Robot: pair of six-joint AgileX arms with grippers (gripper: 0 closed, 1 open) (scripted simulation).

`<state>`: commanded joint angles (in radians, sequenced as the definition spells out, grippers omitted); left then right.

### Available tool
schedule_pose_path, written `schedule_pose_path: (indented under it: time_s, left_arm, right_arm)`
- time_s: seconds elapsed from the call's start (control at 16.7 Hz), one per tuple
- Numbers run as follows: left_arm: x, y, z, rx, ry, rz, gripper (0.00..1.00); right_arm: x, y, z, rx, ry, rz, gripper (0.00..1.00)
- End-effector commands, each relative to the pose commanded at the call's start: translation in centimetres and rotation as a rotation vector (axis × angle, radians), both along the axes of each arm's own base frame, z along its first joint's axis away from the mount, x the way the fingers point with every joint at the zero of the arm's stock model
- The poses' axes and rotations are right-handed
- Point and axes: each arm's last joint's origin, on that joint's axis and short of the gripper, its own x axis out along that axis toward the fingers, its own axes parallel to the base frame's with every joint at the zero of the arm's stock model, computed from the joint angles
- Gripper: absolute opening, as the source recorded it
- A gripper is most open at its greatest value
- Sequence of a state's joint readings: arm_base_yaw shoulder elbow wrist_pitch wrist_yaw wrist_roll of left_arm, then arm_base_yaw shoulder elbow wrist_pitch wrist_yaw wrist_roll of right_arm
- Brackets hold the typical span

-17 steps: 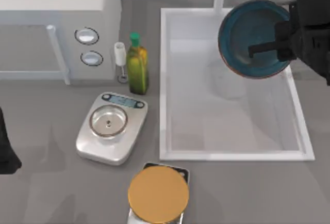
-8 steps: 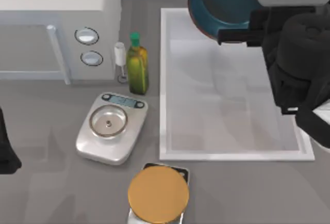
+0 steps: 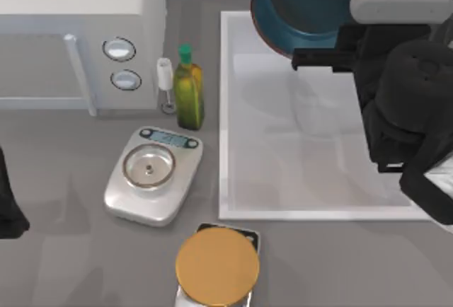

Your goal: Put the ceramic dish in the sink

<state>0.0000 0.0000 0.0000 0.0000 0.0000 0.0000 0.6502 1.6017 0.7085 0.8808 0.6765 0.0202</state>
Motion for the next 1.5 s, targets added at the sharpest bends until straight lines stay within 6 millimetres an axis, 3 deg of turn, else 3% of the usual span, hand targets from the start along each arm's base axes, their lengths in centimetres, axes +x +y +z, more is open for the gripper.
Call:
schedule_pose_path:
  time_s: [0.18, 0.36, 0.66, 1.08, 1.44, 1.5]
  left_arm:
    - [0.0, 0.0, 0.0, 0.0, 0.0, 0.0, 1.0]
    - [0.0, 0.0, 0.0, 0.0, 0.0, 0.0, 1.0]
    - [0.0, 0.0, 0.0, 0.0, 0.0, 0.0, 1.0]
    - [0.0, 0.0, 0.0, 0.0, 0.0, 0.0, 1.0]
    - [0.0, 0.0, 0.0, 0.0, 0.0, 0.0, 1.0]
    - [0.0, 0.0, 0.0, 0.0, 0.0, 0.0, 1.0]
  right_arm:
    - [0.2, 0.0, -0.1, 0.007, -0.004, -0.001, 0.0]
    - [0.6, 0.8, -1.7, 0.027, -0.015, 0.012, 0.0]
    - [1.1, 1.8, -6.6, 0.063, -0.045, 0.035, 0.0]
    - [0.2, 0.3, -14.3, 0.011, -0.008, 0.003, 0.0]
    - [0.0, 0.0, -15.0, 0.0, 0.0, 0.0, 0.0]
    - [0.0, 0.0, -15.0, 0.0, 0.0, 0.0, 0.08]
